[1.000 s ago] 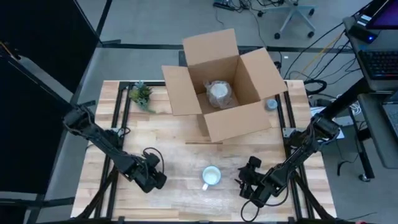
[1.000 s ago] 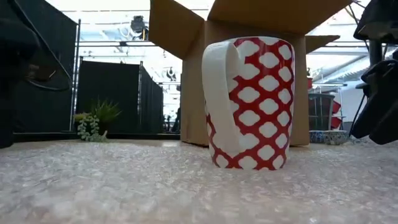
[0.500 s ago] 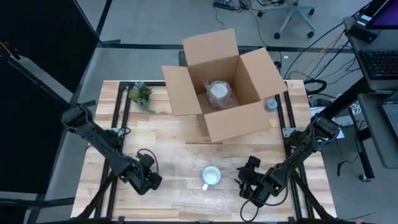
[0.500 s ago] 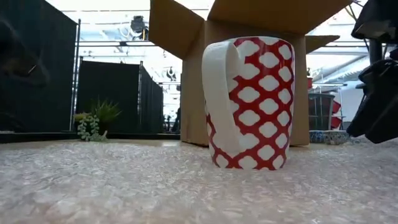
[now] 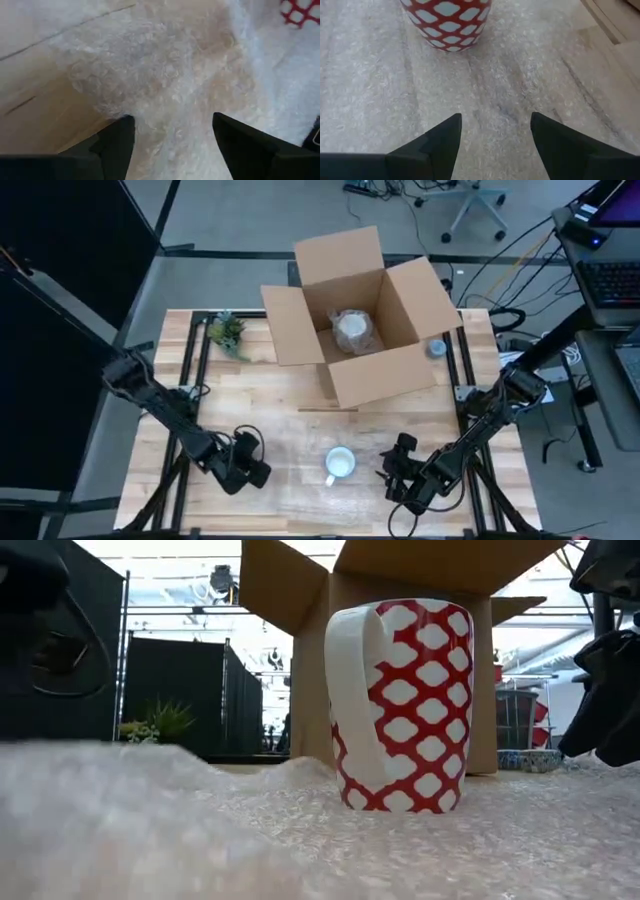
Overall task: Wrap mug
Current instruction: Wrap the red mug with the bubble wrap
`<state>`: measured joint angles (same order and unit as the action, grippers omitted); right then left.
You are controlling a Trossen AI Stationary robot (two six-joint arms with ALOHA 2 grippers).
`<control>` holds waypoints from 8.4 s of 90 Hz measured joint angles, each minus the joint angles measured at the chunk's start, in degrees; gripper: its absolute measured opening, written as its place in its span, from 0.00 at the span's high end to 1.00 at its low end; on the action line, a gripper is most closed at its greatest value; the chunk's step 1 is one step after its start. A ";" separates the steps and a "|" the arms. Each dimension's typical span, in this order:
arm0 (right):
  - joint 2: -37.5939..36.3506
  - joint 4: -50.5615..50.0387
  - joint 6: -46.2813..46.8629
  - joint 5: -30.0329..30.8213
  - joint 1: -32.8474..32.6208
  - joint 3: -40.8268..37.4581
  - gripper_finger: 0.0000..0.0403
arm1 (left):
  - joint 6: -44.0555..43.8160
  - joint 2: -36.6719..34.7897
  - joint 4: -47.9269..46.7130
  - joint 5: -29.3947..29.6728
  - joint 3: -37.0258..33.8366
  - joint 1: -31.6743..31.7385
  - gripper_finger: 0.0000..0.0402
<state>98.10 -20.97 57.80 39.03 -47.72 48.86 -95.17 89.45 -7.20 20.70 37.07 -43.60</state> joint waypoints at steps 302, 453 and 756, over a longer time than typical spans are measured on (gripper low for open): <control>-1.86 0.34 -45.19 -14.12 10.23 15.46 0.44 | 71.95 21.50 7.14 -26.27 35.88 24.13 0.65; 7.87 -12.60 -46.47 -19.86 12.48 26.58 0.44 | 72.30 12.42 -5.74 -22.83 39.79 23.41 0.65; 8.71 -19.63 -49.00 -25.57 18.20 33.75 0.44 | 79.03 16.11 28.57 -20.84 19.81 27.02 0.65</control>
<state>106.81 -40.61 8.80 13.46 -29.53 82.61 -16.14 105.56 21.37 -0.14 56.88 -16.58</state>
